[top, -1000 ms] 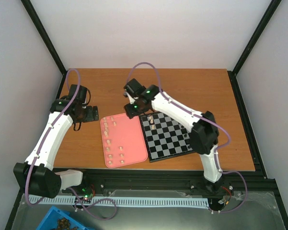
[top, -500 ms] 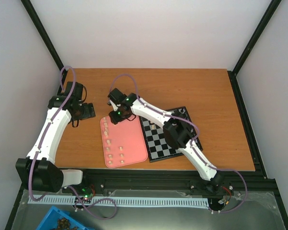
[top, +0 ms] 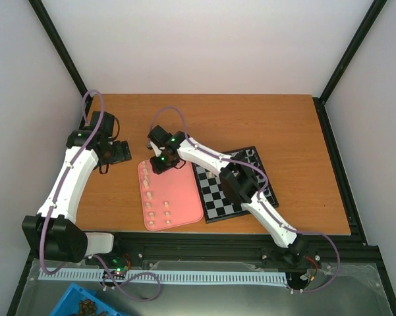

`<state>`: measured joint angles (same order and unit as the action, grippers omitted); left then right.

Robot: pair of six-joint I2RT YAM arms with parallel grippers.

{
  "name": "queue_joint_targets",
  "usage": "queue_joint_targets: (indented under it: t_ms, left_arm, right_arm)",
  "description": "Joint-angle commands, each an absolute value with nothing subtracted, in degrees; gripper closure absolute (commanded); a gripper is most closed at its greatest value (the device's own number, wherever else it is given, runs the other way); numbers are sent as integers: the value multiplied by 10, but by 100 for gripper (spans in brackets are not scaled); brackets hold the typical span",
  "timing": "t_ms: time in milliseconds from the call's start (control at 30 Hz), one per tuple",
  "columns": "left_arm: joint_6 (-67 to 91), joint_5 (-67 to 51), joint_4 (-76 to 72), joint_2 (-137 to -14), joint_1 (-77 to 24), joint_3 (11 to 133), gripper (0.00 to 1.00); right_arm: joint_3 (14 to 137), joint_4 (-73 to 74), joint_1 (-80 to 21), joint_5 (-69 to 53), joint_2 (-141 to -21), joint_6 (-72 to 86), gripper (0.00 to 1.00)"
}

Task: Set up the chess pieces on the board
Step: Pick up the chess piece from the storage box.

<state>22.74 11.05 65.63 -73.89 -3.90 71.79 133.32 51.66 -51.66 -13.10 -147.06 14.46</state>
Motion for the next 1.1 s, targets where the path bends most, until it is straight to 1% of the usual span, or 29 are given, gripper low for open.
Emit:
queue_joint_targets:
  t_ms: [0,33,100,267,467,533,633,700,800,967,1067]
  left_arm:
    - [234,113,664,-738,-35,739,0]
    - [234,114,664,-739,-35,739,0]
    - [235,114,663,-740,-34,740,0]
    - [234,112,662,-740,-34,737,0]
    - [233,111,661,-739,-35,735,0]
    - [233,110,661,-738,-35,734,0]
    - [232,111,661,-737,-34,733,0]
    - [230,111,661,-736,-35,732,0]
    - [226,110,662,-735,-35,733,0]
    - [210,92,659,-732,-35,735,0]
    - [195,44,646,-727,-36,732,0]
  right_arm:
    - [1366,522,-519,-136,-1488,147,58]
    - [1368,523,-519,-135,-1491,147,61]
    - [1370,523,-519,-134,-1493,148,63]
    - [1370,528,-519,-128,-1493,145,75]
    - [1370,541,-519,-129,-1491,139,83]
    - [1369,544,-519,-128,-1490,139,89]
    - [1369,549,-519,-120,-1482,138,95]
    - [1367,552,-519,-103,-1469,136,97]
    - [1341,550,-516,-80,-1432,137,97]
    - [1219,506,-507,-44,-1313,154,97]
    - [1142,488,-500,-12,-1240,162,97]
